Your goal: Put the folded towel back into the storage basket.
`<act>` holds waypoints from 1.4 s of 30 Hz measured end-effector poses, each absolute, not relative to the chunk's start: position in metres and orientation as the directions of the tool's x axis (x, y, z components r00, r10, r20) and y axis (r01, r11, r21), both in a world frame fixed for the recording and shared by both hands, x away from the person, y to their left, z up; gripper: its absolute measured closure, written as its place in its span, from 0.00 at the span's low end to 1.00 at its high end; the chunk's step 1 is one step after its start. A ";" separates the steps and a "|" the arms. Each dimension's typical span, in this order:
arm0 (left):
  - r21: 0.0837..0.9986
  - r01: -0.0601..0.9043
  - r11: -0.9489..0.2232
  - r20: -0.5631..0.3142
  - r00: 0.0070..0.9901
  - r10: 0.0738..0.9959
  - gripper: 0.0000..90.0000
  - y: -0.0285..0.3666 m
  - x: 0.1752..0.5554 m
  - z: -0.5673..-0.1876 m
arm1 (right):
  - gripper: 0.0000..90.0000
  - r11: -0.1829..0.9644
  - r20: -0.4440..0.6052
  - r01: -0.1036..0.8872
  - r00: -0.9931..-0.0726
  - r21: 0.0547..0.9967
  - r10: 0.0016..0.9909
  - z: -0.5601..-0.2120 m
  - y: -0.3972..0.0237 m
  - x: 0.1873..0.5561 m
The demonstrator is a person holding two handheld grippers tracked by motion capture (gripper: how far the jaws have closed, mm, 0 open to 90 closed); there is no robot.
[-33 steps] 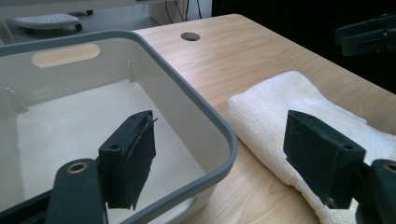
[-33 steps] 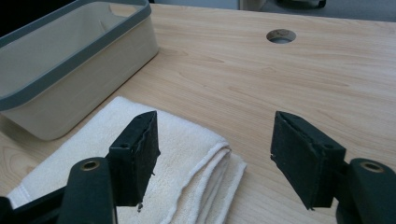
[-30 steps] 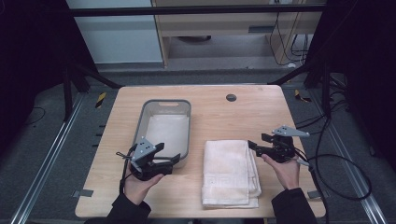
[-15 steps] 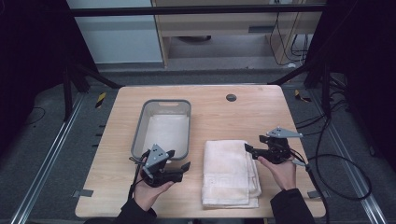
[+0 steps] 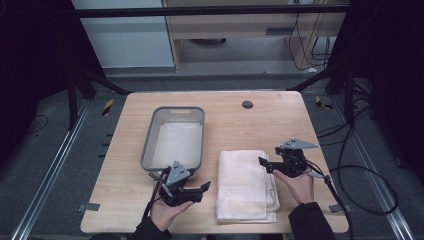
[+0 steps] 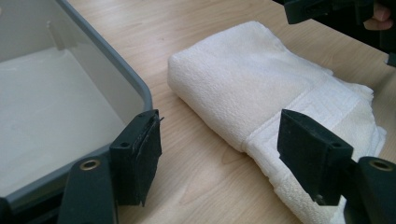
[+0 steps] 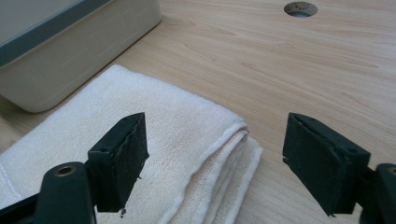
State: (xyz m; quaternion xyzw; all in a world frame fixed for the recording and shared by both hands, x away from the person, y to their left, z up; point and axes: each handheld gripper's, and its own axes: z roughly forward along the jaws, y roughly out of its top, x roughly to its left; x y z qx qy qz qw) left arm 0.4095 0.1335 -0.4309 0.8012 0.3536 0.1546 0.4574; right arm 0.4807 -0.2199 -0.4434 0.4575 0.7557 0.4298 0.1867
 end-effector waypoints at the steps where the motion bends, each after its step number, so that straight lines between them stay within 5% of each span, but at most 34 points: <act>1: 0.839 0.427 -0.337 -0.076 0.705 0.705 0.33 0.131 0.409 -0.433 | 0.23 0.215 0.109 0.533 -0.511 0.819 0.853 -0.444 -0.219 0.481; 42: 0.750 0.478 -0.457 -0.079 0.750 0.656 0.33 0.078 0.415 -0.473 | 0.24 0.192 0.165 0.590 -0.497 0.784 0.852 -0.466 -0.213 0.486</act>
